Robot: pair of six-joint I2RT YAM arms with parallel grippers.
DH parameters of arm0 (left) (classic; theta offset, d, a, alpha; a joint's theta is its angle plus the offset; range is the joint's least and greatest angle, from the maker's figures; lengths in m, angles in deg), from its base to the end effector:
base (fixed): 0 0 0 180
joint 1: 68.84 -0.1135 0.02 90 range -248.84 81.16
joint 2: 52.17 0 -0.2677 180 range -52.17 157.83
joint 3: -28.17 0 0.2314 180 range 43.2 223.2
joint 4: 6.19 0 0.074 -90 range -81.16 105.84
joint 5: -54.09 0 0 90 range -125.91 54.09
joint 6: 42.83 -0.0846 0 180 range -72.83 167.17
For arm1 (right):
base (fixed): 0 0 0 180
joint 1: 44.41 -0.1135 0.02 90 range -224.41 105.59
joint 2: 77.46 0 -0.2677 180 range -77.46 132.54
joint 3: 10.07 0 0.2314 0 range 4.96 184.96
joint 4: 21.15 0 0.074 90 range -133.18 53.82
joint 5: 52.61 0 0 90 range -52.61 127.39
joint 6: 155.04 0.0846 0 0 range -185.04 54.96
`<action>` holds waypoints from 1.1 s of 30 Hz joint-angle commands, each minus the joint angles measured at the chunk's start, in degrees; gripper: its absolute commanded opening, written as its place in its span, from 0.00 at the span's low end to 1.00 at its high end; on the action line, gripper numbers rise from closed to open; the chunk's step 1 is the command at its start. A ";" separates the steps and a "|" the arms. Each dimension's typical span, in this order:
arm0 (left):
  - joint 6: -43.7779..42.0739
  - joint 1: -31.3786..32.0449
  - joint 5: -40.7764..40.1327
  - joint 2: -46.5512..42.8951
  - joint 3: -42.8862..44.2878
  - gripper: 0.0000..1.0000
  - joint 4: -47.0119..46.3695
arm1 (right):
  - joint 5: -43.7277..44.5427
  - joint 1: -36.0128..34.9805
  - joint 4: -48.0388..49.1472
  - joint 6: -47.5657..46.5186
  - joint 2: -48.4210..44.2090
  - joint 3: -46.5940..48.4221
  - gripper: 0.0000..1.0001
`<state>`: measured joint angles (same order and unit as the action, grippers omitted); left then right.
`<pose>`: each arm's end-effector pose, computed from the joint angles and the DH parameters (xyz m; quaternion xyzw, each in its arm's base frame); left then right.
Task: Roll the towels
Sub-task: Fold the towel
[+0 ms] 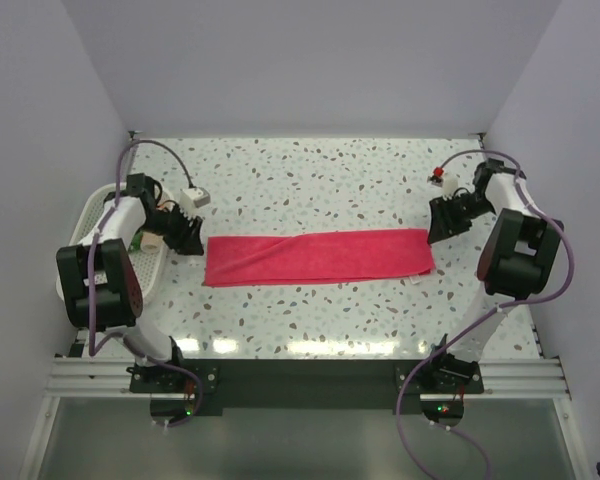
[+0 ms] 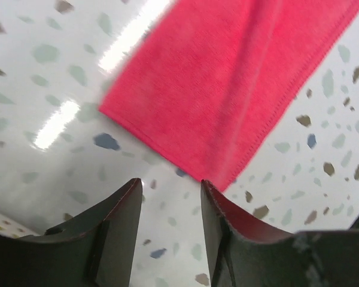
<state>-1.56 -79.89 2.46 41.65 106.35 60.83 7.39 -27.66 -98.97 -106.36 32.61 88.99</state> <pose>0.2835 0.0019 0.1790 0.3243 0.8852 -0.2542 0.2158 0.3397 -0.0581 0.1735 -0.2081 0.9432 0.2215 0.1342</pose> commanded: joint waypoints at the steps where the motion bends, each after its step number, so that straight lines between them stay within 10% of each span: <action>1: 5.65 0.76 0.92 3.38 6.00 0.50 -7.16 | 1.16 -2.42 11.53 9.66 -1.43 0.71 0.46; 21: 11.11 7.45 -4.27 13.23 8.56 0.57 -18.14 | 5.57 -6.47 24.03 17.24 8.06 0.26 0.40; 33: 9.97 7.53 -6.82 14.46 8.30 0.23 -17.62 | 4.68 -6.38 19.89 13.02 8.68 0.35 0.18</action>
<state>8.86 -72.30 -3.68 56.16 113.50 44.48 12.33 -33.80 -76.15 -91.52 40.25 88.64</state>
